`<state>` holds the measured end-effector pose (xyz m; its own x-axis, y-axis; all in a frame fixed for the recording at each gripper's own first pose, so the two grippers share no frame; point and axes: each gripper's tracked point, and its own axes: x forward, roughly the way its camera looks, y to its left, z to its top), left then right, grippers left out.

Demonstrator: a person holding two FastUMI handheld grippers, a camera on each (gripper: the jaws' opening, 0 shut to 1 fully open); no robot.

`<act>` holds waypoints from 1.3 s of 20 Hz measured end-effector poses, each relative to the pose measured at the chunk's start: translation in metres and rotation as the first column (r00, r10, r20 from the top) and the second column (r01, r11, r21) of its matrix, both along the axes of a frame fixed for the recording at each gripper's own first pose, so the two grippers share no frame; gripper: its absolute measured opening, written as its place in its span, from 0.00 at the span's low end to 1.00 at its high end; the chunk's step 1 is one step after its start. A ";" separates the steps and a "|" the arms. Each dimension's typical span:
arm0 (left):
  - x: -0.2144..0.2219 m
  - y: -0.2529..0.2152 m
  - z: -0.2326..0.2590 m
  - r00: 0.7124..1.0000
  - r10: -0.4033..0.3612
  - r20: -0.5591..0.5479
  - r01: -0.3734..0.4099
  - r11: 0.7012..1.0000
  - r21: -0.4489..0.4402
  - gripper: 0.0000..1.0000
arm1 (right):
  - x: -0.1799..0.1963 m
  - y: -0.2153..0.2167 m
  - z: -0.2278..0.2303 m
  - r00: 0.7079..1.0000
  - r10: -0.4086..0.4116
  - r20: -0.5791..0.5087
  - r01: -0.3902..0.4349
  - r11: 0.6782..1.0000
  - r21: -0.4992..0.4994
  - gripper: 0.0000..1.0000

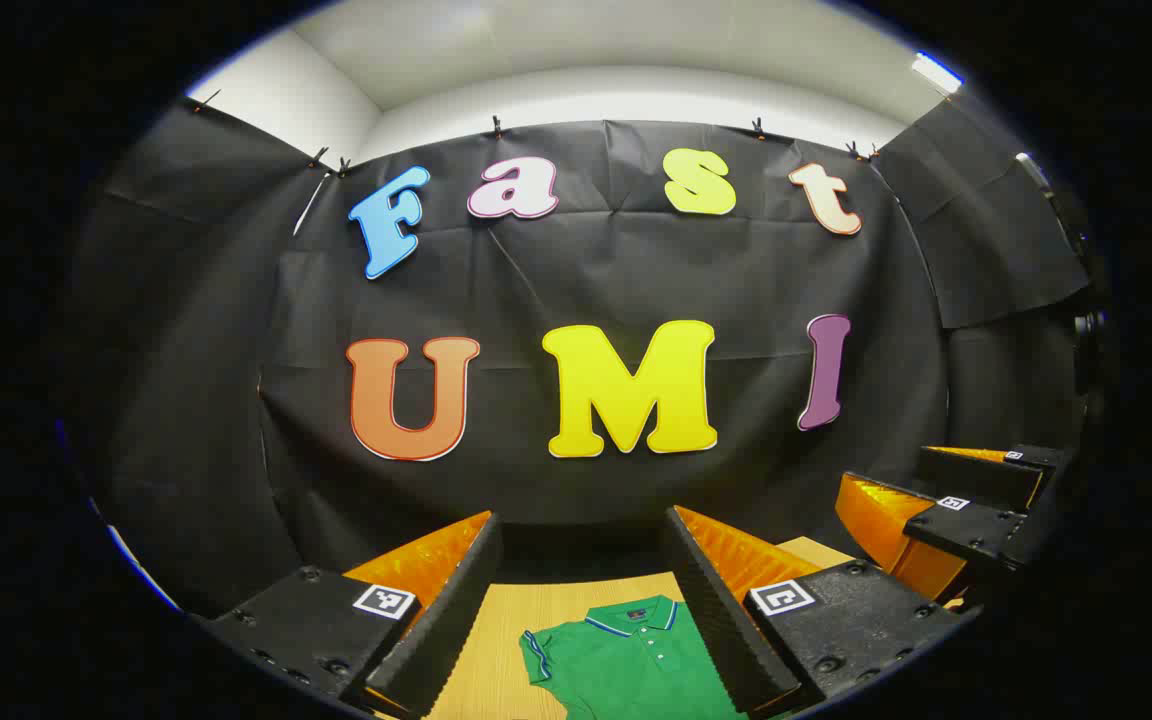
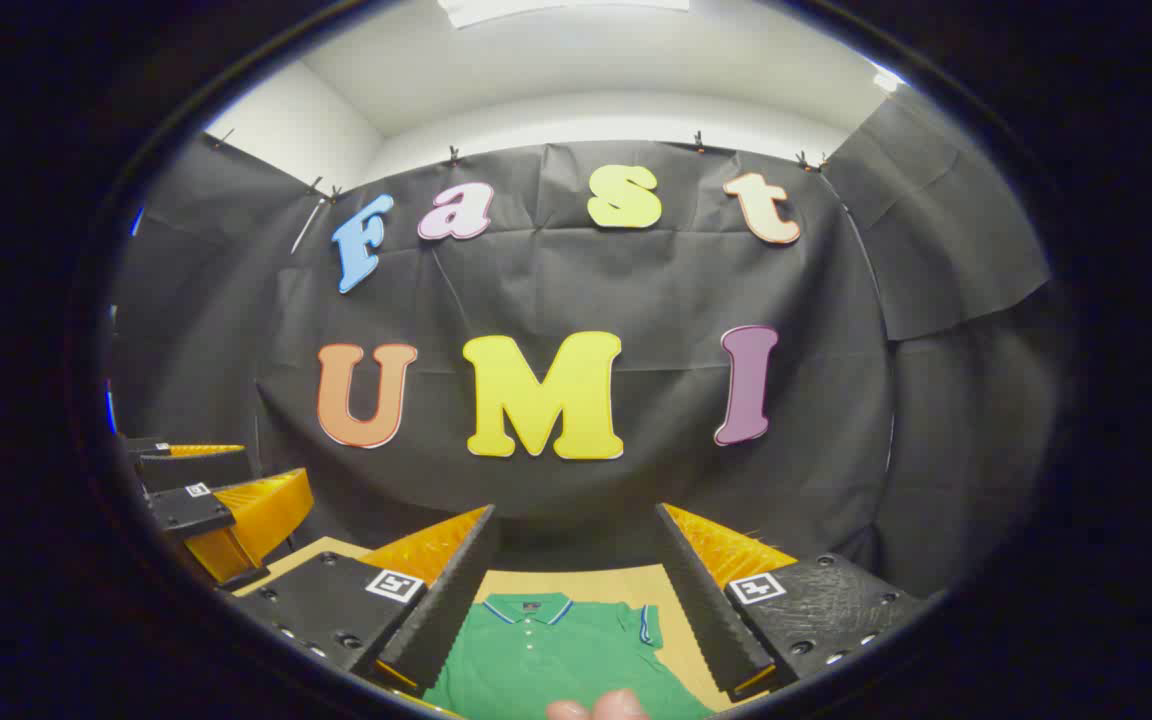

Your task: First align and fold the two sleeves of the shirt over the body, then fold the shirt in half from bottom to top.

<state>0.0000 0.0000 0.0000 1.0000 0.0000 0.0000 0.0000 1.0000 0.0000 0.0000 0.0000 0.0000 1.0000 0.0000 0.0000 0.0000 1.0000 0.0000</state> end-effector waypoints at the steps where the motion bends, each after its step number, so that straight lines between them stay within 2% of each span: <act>1: 0.001 0.001 0.002 1.000 0.002 0.004 -0.002 1.000 0.001 1.00 | 0.000 0.001 0.002 1.000 0.002 0.005 -0.002 1.000 -0.005 0.95; 5: 0.004 0.004 -0.001 1.000 0.009 -0.005 -0.009 1.000 -0.004 1.00 | 0.001 -0.003 0.001 1.000 0.007 0.006 -0.007 0.999 -0.036 0.95; 11: 0.010 0.010 -0.005 1.000 0.017 -0.026 -0.017 1.000 -0.005 1.00 | 0.011 -0.015 -0.002 1.000 -0.012 -0.010 0.012 1.000 -0.002 0.95; 14: 0.012 0.014 -0.005 0.999 0.024 -0.024 -0.024 1.000 -0.001 1.00 | 0.012 -0.012 -0.004 1.000 -0.009 -0.019 0.009 1.000 -0.018 0.94; 17: 0.013 0.018 -0.006 0.999 0.031 -0.032 -0.031 1.000 0.001 1.00 | 0.012 -0.004 -0.006 1.000 0.019 -0.019 -0.020 0.999 -0.028 0.95; 26: 0.023 0.032 -0.014 0.995 0.086 -0.057 -0.086 0.996 -0.003 1.00 | 0.031 -0.004 -0.019 0.998 0.035 -0.058 -0.038 0.999 -0.040 0.95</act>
<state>0.0228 0.0315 -0.0144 0.9947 0.0857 -0.0569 -0.0860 0.9963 -0.0027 0.0306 -0.0040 -0.0187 0.9977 0.0354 -0.0581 -0.0377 0.9985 -0.0396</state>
